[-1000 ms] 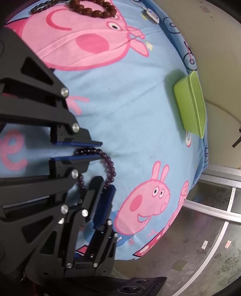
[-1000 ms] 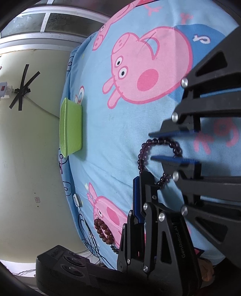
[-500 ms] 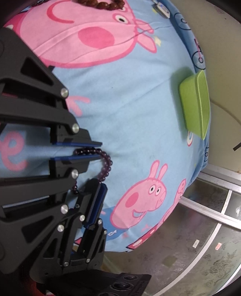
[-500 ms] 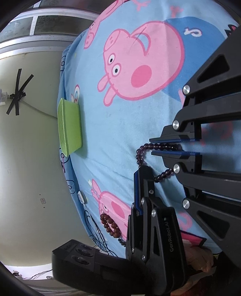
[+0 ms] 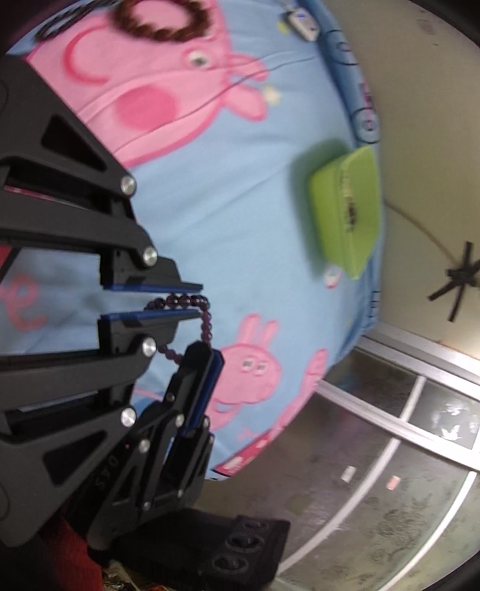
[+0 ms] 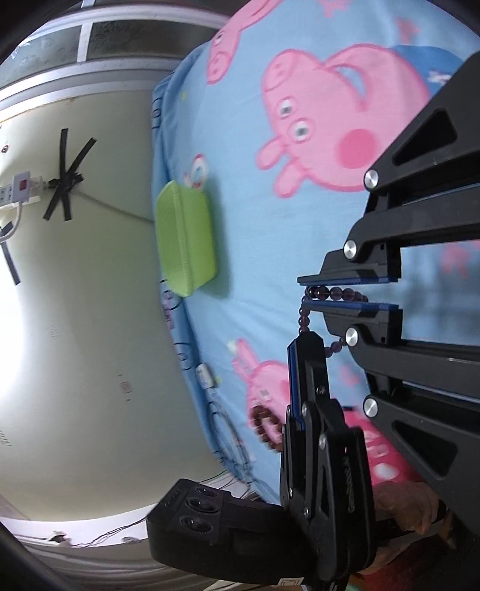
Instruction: Organize jewelry
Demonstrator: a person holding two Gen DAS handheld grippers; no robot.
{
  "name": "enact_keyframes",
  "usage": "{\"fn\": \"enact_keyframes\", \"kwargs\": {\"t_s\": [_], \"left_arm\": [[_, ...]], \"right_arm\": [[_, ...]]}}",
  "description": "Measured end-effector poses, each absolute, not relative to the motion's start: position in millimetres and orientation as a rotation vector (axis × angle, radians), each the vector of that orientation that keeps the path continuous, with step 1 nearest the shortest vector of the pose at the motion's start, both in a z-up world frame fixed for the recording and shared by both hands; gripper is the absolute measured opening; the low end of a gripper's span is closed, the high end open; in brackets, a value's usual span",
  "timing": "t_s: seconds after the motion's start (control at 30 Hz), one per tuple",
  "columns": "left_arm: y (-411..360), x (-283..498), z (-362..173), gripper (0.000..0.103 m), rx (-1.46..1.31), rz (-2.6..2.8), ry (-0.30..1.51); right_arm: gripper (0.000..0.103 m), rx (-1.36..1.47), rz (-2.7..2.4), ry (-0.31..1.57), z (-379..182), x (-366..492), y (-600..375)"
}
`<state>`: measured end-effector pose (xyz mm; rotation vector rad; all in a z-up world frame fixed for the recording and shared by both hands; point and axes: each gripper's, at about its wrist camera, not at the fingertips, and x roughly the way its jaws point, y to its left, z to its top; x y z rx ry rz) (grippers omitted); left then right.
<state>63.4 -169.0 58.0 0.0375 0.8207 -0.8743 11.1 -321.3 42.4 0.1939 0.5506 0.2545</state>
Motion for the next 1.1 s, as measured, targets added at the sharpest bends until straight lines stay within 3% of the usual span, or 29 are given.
{"fn": "enact_keyframes", "kwargs": {"t_s": [0.37, 0.4, 0.43, 0.47, 0.5, 0.57, 0.9, 1.1], "left_arm": [[-200.1, 213.4, 129.9, 0.008, 0.084, -0.739, 0.675], [-204.4, 227.9, 130.5, 0.011, 0.084, -0.724, 0.668], [-210.2, 248.7, 128.9, 0.030, 0.081, -0.704, 0.666], [-212.4, 265.7, 125.8, 0.040, 0.084, -0.671, 0.668], [-213.5, 280.9, 121.7, 0.045, 0.096, -0.607, 0.665], [-207.1, 299.1, 117.1, 0.045, 0.078, -0.558, 0.681], [-66.4, 220.3, 138.2, 0.046, -0.057, -0.512, 0.635], [38.3, 161.6, 104.1, 0.048, -0.126, -0.317, 0.725]], "right_arm": [[0.000, 0.236, 0.327, 0.422, 118.7, 156.2, -348.4], [0.000, 0.250, 0.327, 0.426, 120.4, 179.0, -351.5], [0.000, 0.248, 0.315, 0.421, 119.6, 200.1, -352.7], [0.000, 0.229, 0.283, 0.418, 116.9, 219.0, -353.1], [0.000, 0.215, 0.236, 0.415, 114.1, 229.3, -354.7], [0.004, 0.202, 0.171, 0.433, 107.6, 244.6, -358.8], [0.004, 0.393, 0.359, 0.536, 76.0, 171.8, -331.6], [0.004, 0.339, 0.538, 0.692, 45.2, 137.8, -255.2]]}}
